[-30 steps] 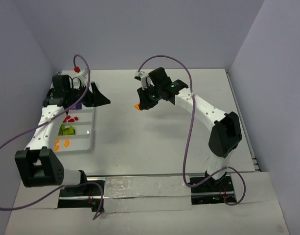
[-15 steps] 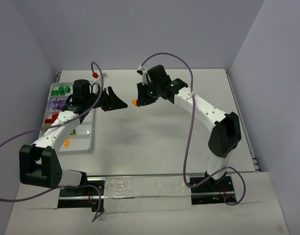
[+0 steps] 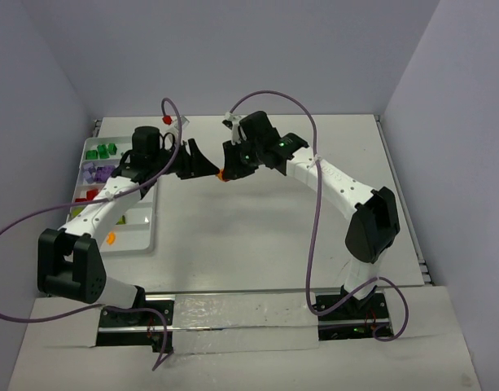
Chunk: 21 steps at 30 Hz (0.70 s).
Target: Sort the legos into containers by color
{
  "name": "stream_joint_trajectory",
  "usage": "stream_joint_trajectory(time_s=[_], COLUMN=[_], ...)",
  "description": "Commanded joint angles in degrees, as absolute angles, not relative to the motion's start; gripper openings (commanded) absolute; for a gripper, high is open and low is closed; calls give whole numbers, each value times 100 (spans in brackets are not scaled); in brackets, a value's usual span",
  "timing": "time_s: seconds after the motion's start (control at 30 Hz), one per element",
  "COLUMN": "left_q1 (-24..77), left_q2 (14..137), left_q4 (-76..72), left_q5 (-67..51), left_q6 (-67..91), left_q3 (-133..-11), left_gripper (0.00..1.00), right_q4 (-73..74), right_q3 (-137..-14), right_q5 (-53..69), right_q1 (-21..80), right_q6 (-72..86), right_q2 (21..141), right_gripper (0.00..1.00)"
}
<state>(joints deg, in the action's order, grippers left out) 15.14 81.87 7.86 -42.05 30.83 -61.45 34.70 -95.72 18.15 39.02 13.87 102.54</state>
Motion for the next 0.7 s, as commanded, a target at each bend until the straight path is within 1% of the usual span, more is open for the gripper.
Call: stream_joint_trajectory(time_s=[0.0,0.1,0.23,0.27,0.3,0.37,0.5,0.67], left_q1=[1655,1715,1758,1758,1749,1770,1802,1819], left_q2=[8280,8306,8315,8323,8323,8353,8394,8484], left_q4=[620,668,677,685,694,694,703,765], left_q5=[-4050,-4008,-4008,-4008,-4025,-4069,-4096,-4057], left_q6=[2985,2944,2927,2918,2910,2918,2909,2882], left_q3=[-6505,-6504,-6478,-6486,-6478,-6474,-6495,-6569], left_gripper=[57,56,50,47,39,31,27,13], right_q4=[3287,3287,3287,3287,3287,3284,3287,3287], right_q3=[-9818,-9835,-9835,-9826,-9826,-9835,-9844,-9853], right_q5=[1828,1819,1793,1793,1776,1767,1801,1769], right_q1=[3981,3982,3990,3990,3990,3996,3990,3999], right_q6=[1405,1398,1397,1389,1389,1389,1389,1389], right_q2=[10257,10248,10248,10248,10240,10239,10248,10236], right_gripper=[0,0,0,0,0,0,0,0])
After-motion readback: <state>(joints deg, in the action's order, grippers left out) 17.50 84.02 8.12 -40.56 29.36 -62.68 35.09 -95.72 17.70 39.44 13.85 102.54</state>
